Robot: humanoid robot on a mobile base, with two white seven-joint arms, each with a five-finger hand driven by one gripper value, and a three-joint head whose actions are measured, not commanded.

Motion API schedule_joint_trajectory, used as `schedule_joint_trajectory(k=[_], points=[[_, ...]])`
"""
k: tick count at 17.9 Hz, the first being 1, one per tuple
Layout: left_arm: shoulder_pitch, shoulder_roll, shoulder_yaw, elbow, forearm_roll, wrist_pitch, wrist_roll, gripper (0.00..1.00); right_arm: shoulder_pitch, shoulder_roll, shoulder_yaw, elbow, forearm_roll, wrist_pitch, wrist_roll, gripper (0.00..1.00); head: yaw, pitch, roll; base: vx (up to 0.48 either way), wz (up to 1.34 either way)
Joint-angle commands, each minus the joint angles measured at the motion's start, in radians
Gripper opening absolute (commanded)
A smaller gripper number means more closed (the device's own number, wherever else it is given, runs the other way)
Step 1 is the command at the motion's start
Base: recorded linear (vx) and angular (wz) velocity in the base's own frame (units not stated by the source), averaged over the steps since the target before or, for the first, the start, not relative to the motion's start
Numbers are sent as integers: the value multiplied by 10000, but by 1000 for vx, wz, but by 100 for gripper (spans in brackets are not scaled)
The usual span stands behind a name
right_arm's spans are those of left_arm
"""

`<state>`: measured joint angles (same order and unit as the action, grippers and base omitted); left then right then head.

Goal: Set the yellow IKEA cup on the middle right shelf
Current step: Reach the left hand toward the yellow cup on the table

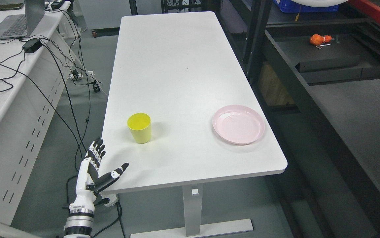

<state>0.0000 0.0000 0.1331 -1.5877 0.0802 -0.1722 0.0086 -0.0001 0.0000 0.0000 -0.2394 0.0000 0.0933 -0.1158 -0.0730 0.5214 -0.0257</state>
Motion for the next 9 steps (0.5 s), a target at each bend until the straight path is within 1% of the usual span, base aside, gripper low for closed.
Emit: schedule_joint_trajectory(k=[1,6,9], points=[[-291,175,218,0,87,20,6,99,139,-175,169,1,-245,3,-8,99,0,0,0,128,111],[-520,175,157,123,103,35,-9,99,139,-175,169,1,-245,3,-8,99,0,0,0,109,106],[-1056,175,-118,811,118,35,-40,99,139,-175,169,1,-245,3,-8,99,0,0,0,100,41]])
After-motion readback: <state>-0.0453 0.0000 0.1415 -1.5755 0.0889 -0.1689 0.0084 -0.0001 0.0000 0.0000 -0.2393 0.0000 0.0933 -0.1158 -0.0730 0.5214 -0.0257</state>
